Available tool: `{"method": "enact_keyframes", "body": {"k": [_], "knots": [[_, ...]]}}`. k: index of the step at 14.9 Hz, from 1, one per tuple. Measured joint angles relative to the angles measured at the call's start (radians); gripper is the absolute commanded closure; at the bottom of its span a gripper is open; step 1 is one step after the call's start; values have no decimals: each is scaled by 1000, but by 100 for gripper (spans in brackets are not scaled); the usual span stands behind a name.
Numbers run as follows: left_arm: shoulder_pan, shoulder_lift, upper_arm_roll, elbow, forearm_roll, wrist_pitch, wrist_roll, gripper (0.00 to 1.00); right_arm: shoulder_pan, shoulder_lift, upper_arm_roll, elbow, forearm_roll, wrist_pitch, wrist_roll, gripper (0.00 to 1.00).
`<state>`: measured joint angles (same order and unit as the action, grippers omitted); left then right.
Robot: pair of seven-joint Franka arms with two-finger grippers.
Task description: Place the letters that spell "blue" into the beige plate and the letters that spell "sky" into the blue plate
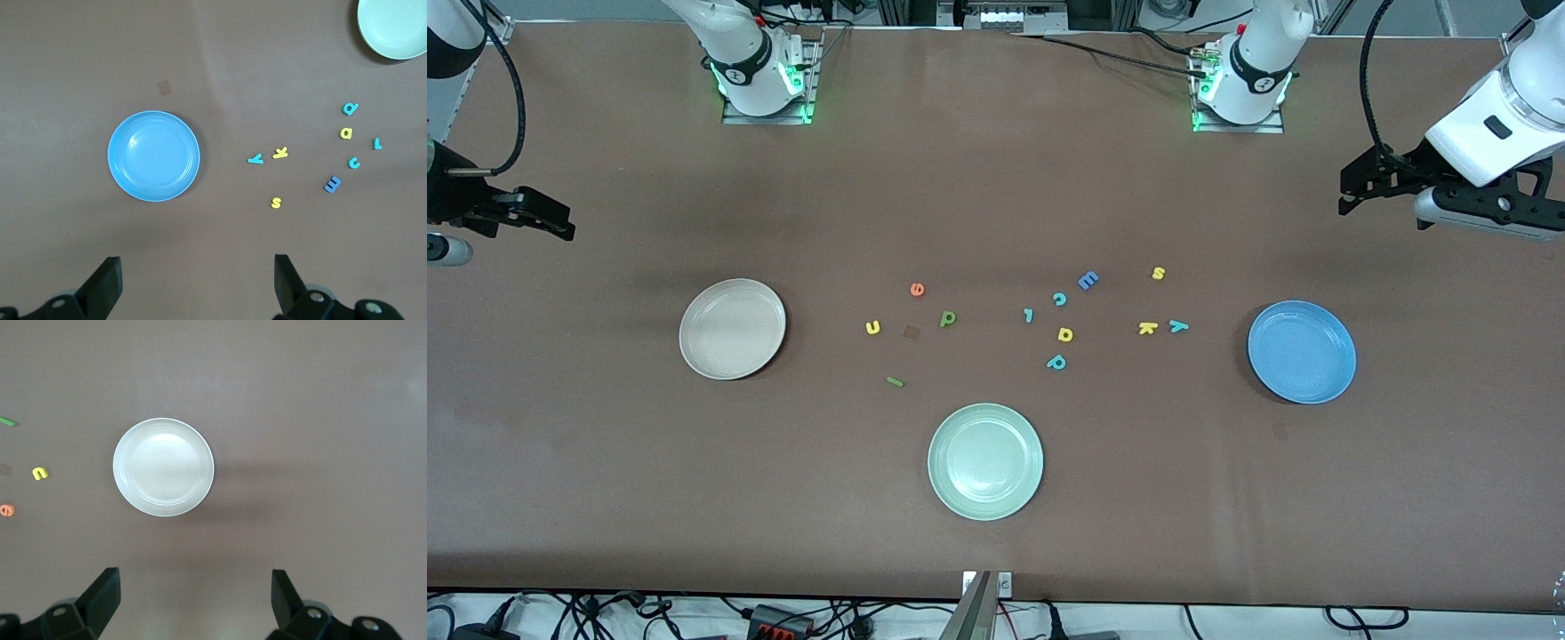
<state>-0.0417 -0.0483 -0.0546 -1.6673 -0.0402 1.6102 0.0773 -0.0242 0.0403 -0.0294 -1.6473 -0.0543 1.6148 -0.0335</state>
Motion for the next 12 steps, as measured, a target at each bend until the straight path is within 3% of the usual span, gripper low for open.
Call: {"method": "enact_keyframes", "body": {"k": [12], "knots": [[0,0,0,0,0,0,0,0,-6,4,8,-6,0,0,-1,0]]}}
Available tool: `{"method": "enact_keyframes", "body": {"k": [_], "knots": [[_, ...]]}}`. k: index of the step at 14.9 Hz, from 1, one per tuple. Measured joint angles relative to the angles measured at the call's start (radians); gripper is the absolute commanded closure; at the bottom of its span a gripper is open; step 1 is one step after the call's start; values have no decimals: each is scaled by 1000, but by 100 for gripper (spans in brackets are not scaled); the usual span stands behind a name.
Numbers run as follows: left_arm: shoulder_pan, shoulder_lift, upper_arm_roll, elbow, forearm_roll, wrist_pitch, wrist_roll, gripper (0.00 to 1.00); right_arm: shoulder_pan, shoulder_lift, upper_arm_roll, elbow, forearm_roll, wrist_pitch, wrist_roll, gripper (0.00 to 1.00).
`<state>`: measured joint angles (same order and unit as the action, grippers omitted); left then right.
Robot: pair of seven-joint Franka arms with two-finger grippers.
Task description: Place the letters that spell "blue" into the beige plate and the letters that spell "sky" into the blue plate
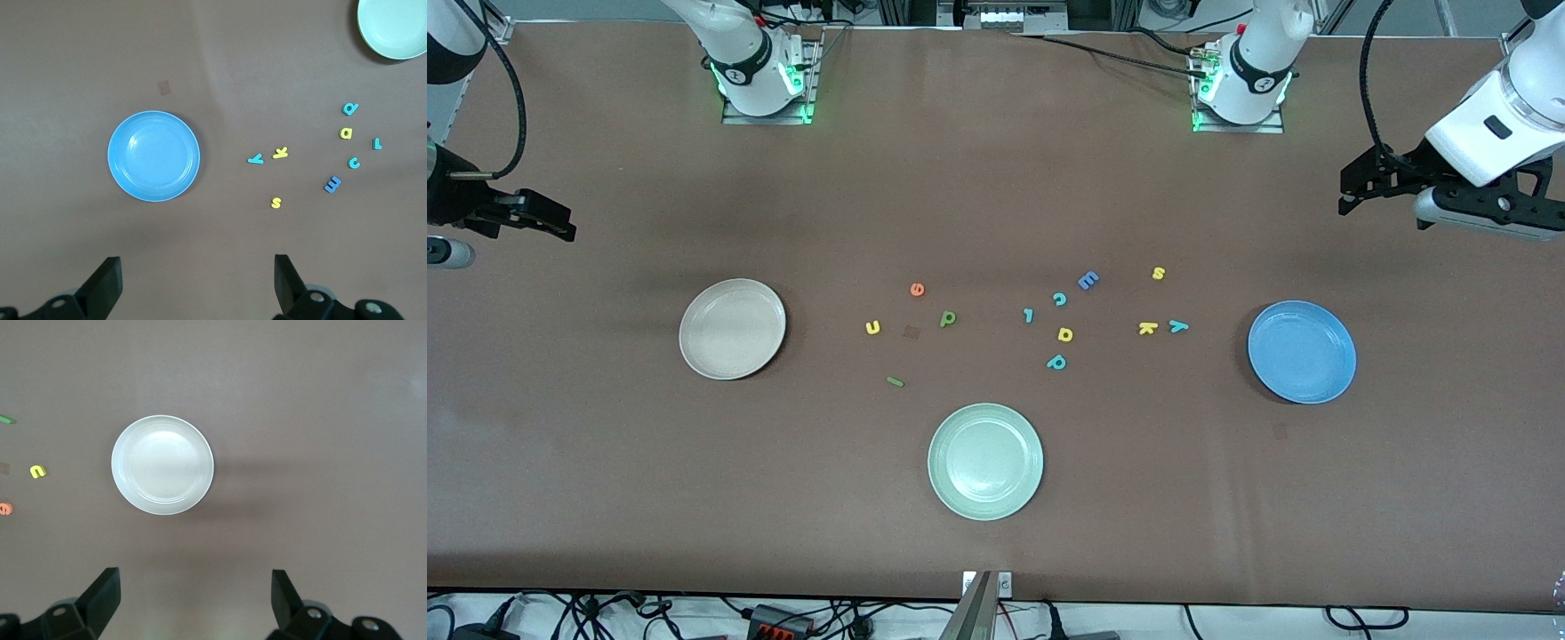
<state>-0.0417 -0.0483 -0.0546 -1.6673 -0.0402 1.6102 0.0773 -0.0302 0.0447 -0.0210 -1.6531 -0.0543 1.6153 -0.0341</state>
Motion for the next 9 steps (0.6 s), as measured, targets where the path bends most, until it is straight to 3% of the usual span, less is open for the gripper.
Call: {"method": "enact_keyframes", "body": {"k": [6,9], "knots": [[0,0,0,0,0,0,0,0,1,5,3,-9,0,-2,-23,0],[0,0,0,0,0,0,0,0,10,62,7,-31,0,-1,-27,0]]}}
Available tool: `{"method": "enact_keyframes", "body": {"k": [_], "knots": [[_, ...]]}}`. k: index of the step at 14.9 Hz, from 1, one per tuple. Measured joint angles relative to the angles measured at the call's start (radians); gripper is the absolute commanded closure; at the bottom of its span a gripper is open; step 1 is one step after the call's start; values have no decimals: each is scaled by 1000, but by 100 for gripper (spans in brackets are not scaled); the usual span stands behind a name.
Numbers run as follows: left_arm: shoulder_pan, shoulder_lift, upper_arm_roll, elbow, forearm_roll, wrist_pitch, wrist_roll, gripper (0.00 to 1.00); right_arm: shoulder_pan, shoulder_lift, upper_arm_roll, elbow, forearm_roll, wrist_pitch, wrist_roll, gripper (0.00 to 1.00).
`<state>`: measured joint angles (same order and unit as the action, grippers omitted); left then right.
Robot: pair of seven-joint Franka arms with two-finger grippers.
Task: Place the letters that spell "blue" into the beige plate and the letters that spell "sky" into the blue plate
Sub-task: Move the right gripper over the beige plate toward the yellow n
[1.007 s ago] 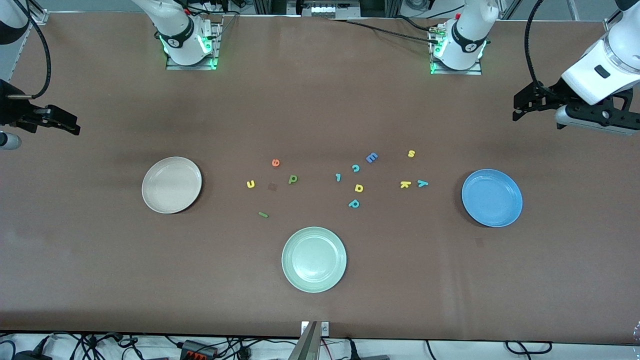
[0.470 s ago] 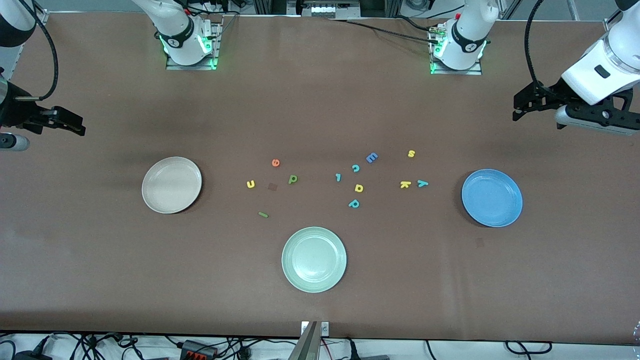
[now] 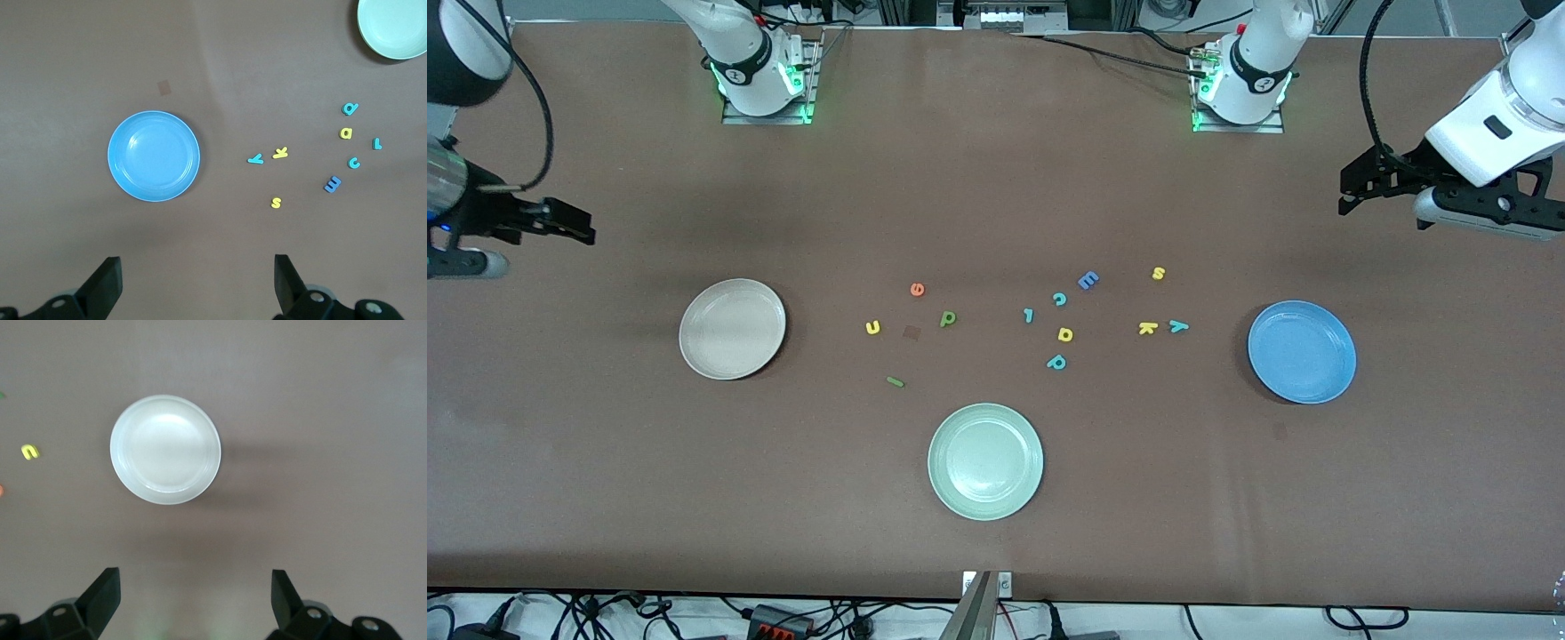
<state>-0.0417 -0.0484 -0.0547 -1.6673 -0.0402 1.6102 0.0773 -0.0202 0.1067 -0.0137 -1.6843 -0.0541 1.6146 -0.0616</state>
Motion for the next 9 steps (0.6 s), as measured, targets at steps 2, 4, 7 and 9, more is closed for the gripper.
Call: {"method": "enact_keyframes", "body": {"k": [2,4,7,9], "knots": [[0,0,0,0,0,0,0,0,23,68,2,-5,0,13,0,0],[0,0,0,0,0,0,0,0,74,134,4,-5,1,46,3,0],[0,0,0,0,0,0,0,0,170,215,6,-5,1,87,60,0],[0,0,-1,0,0,0,0,0,246,267,9,-5,2,125,147,0]]}}
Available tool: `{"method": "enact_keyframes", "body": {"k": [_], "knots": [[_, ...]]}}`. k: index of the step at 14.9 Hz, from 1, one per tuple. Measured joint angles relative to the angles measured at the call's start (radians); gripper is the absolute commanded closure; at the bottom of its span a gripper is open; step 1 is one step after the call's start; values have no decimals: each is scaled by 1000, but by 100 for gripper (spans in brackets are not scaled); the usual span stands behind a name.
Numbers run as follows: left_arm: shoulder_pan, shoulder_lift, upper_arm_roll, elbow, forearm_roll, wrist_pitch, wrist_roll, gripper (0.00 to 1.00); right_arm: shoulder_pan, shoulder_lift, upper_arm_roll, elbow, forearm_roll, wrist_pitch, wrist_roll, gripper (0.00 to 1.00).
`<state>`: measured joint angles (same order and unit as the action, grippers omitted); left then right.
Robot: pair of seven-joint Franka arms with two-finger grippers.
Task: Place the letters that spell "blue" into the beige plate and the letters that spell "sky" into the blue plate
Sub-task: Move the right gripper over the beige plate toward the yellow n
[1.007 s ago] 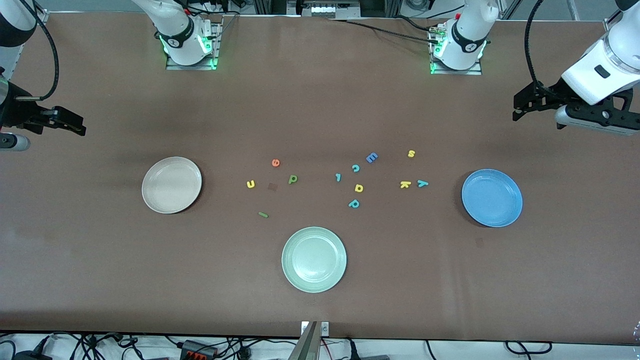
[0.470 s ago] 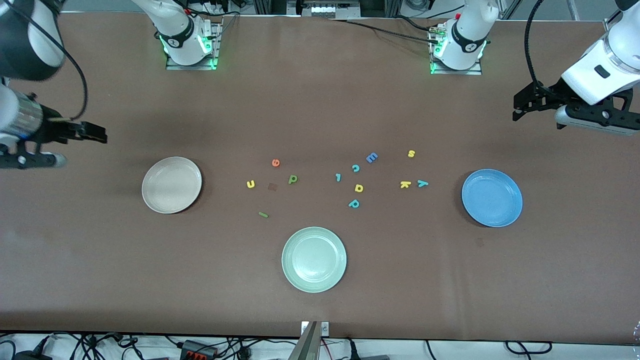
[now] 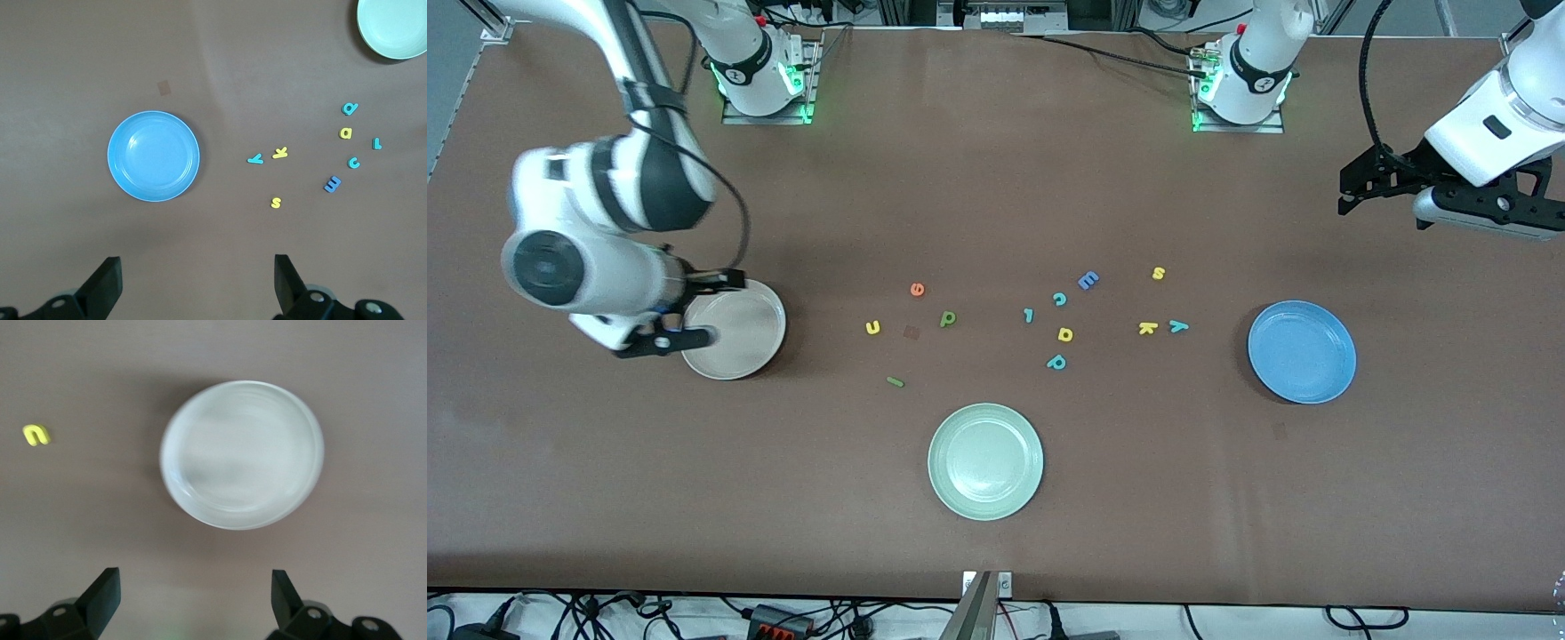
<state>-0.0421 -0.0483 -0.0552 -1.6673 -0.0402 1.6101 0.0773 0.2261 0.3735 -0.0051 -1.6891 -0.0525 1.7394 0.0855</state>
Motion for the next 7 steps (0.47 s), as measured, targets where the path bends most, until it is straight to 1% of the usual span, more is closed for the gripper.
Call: {"method": "enact_keyframes", "body": {"k": [2,4,7], "knots": [[0,0,0,0,0,0,0,0,78,44,2,0,12,54,100,0],[0,0,0,0,0,0,0,0,141,75,2,1,60,112,184,0],[0,0,0,0,0,0,0,0,196,106,3,-1,88,192,259,0]]}}
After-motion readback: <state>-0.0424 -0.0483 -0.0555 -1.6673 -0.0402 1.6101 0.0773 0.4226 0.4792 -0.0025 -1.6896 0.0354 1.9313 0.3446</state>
